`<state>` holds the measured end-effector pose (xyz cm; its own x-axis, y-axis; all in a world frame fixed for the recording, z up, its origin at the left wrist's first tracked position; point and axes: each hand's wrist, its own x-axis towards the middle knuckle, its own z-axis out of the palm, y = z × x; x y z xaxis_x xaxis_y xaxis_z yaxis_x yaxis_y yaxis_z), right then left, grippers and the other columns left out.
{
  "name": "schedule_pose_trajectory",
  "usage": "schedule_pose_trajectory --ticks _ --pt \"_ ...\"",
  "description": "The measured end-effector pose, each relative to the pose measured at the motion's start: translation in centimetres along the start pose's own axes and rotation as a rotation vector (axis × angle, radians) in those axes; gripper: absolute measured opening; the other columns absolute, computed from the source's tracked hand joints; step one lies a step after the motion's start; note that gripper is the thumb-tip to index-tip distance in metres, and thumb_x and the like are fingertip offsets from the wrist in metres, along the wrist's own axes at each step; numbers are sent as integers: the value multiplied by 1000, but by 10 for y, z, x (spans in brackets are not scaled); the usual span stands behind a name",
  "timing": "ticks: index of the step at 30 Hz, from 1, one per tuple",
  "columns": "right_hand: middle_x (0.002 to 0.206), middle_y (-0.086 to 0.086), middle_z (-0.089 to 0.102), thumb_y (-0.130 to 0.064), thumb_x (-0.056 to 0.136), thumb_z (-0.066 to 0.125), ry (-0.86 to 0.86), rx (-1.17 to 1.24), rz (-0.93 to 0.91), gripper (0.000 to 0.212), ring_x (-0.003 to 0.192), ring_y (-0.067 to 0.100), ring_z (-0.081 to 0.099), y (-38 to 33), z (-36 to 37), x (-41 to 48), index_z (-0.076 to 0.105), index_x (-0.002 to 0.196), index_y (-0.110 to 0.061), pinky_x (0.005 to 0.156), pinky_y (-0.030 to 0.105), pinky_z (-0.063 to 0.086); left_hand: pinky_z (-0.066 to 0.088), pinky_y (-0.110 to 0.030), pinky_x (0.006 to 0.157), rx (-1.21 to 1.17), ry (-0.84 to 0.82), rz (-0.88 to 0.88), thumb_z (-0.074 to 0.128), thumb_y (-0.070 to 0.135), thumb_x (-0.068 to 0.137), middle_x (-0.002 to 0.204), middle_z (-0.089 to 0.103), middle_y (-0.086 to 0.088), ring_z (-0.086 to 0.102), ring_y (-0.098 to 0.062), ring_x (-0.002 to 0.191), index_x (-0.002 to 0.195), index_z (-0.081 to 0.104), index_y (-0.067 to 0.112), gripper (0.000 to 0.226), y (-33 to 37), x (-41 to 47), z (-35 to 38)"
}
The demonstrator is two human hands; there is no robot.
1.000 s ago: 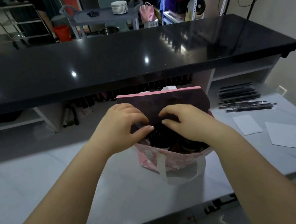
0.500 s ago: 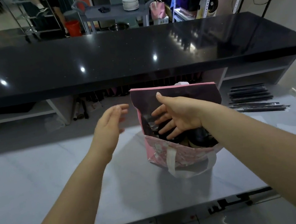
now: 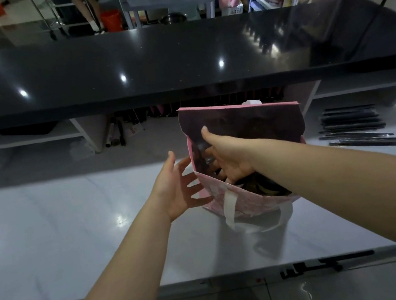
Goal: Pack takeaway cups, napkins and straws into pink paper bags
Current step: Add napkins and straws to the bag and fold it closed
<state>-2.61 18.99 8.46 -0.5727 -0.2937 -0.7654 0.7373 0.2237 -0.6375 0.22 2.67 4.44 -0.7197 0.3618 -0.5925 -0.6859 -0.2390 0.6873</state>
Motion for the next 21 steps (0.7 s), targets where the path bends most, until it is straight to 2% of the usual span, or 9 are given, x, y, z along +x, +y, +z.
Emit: schedule_pose_trajectory --ticks 5,9,13,16,21 --pt "155 16 31 -84 81 13 -67 64 -61 96 143 41 26 8 -5 2 25 152 -21 116 59 20 45 -63 96 12 4 12 24 74 92 121 68 -12 61 -38 115 129 59 32 65 -1 -4 -1" --pt "154 18 31 -87 78 16 -142 78 -67 96 141 43 28 11 -6 0 25 152 -26 114 61 23 44 -63 98 28 0 23 25 75 91 121 68 -12 61 -39 115 127 61 35 65 1 -10 -4" --pt "155 18 29 -88 76 16 -207 96 -77 97 141 44 27 11 -8 0 22 153 -29 112 63 24 44 -62 98 73 40 33 26 76 90 127 63 -13 57 -38 119 119 67 38 63 7 -16 -6" --pt "152 20 34 -90 75 16 -237 84 -82 100 138 45 33 10 -11 1 25 153 -28 112 63 25 49 -58 93 97 82 46 27 76 90 125 64 -11 59 -34 116 111 70 39 61 9 -18 -7" --pt "146 24 41 -89 74 18 -247 44 -120 96 134 47 38 4 -13 -1 30 149 -31 111 65 24 50 -62 90 18 110 24 29 72 92 124 64 -13 60 -36 115 122 63 33 60 1 -20 -6"
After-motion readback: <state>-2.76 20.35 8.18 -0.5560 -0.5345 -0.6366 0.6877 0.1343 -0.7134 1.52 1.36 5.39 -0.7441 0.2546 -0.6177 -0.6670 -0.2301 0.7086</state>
